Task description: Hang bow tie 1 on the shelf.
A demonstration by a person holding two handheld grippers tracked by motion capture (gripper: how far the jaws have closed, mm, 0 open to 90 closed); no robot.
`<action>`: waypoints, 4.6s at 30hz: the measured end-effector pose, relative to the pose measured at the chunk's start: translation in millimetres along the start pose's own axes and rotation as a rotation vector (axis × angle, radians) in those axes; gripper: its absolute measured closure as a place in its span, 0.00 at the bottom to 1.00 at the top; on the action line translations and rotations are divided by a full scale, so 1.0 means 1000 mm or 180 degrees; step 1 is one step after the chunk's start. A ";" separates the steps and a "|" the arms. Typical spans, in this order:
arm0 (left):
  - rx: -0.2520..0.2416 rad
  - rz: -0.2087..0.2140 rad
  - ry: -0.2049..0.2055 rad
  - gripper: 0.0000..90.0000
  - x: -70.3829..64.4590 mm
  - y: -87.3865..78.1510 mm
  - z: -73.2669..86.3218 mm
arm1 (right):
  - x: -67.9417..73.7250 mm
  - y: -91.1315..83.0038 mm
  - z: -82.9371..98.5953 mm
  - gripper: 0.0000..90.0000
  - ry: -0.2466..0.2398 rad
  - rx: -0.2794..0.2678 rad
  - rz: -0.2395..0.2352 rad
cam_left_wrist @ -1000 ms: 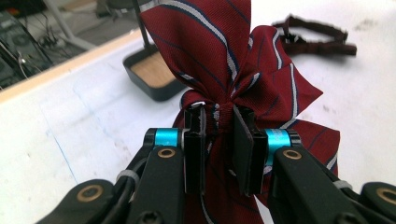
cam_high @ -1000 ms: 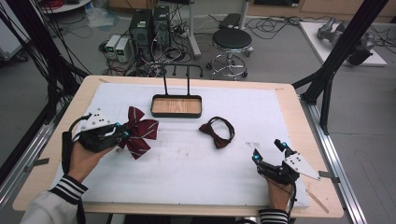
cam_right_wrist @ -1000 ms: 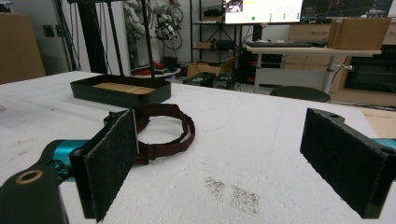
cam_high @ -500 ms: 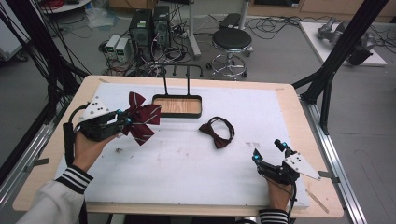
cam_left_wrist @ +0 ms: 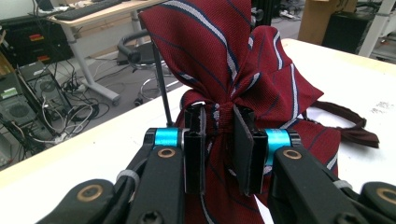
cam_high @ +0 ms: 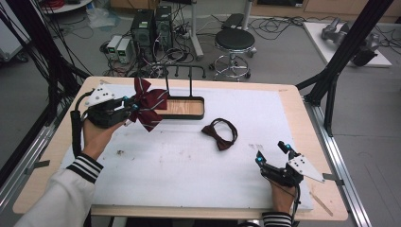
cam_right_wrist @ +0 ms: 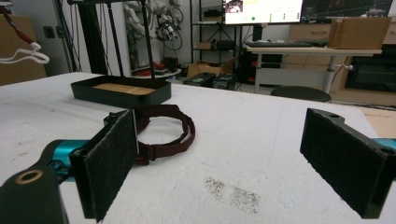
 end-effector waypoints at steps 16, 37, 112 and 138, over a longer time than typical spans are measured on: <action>-0.0006 -0.0007 -0.0020 0.84 0.010 0.040 -0.026 | -0.001 0.000 0.000 0.12 0.0013 -0.0010 0.0026; -0.0084 -0.0112 -0.0176 0.84 0.034 0.071 -0.050 | -0.001 -0.001 0.000 0.12 0.0023 -0.0024 0.0016; 0.0226 -0.0442 -0.0403 0.82 0.075 0.082 -0.023 | -0.001 -0.001 0.000 0.12 0.0013 -0.0037 0.0019; 0.0347 -0.0332 -0.0233 0.26 0.070 0.083 -0.012 | -0.001 -0.001 0.000 0.12 0.0013 -0.0031 0.0023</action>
Point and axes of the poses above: each handheld gripper's, and its own axes: y roughly forward along the jaws, z roughly out of its underside, x roughly to its left, the point moved 7 cm from there along y, roughly forward along the jaws, and after that the axes turned 4 degrees about -y, right-handed, at the moved point
